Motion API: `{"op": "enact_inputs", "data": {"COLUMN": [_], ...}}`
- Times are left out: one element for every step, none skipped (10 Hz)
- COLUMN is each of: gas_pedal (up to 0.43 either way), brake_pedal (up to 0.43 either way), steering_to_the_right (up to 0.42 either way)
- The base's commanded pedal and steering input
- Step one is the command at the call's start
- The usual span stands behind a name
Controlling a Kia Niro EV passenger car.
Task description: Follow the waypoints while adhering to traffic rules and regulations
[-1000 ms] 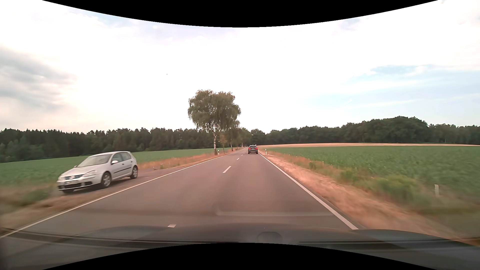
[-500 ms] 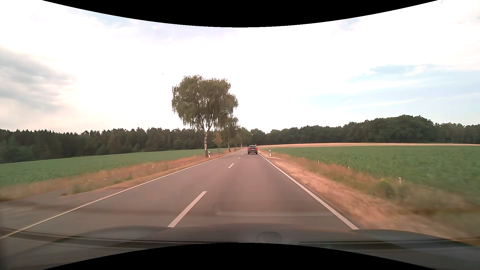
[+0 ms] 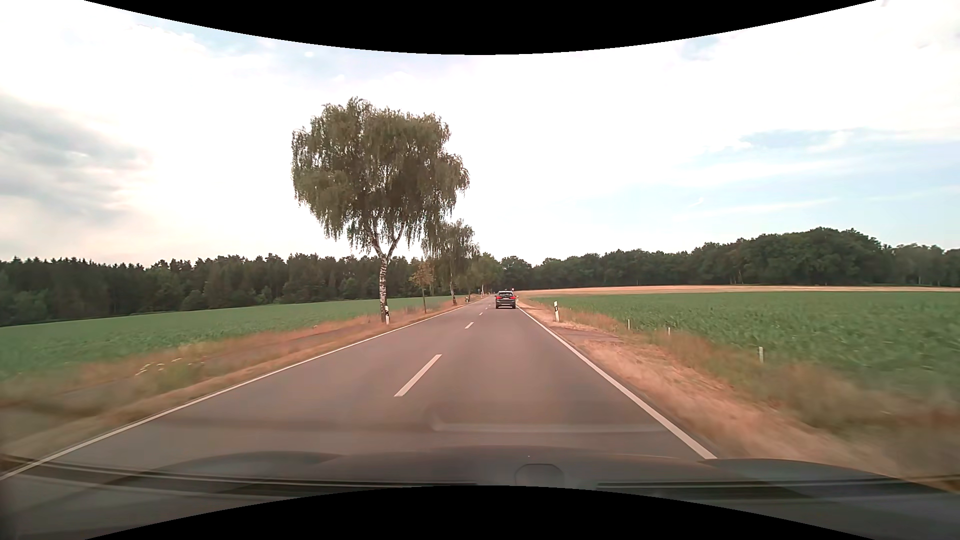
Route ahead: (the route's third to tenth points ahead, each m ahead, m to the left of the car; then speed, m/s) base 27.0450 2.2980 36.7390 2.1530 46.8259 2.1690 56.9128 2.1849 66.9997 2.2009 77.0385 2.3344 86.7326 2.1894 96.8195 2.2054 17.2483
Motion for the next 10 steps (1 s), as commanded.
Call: {"op": "enact_inputs", "data": {"gas_pedal": [0.13,0.13,0.13,0.13,0.13,0.138,0.138,0.138,0.138,0.138], "brake_pedal": [0.0,0.0,0.0,0.0,0.0,0.0,0.0,0.0,0.0,0.0], "steering_to_the_right": [-0.004,-0.003,-0.001,-0.001,-0.003,-0.004,-0.003,-0.005,-0.005,-0.005]}}
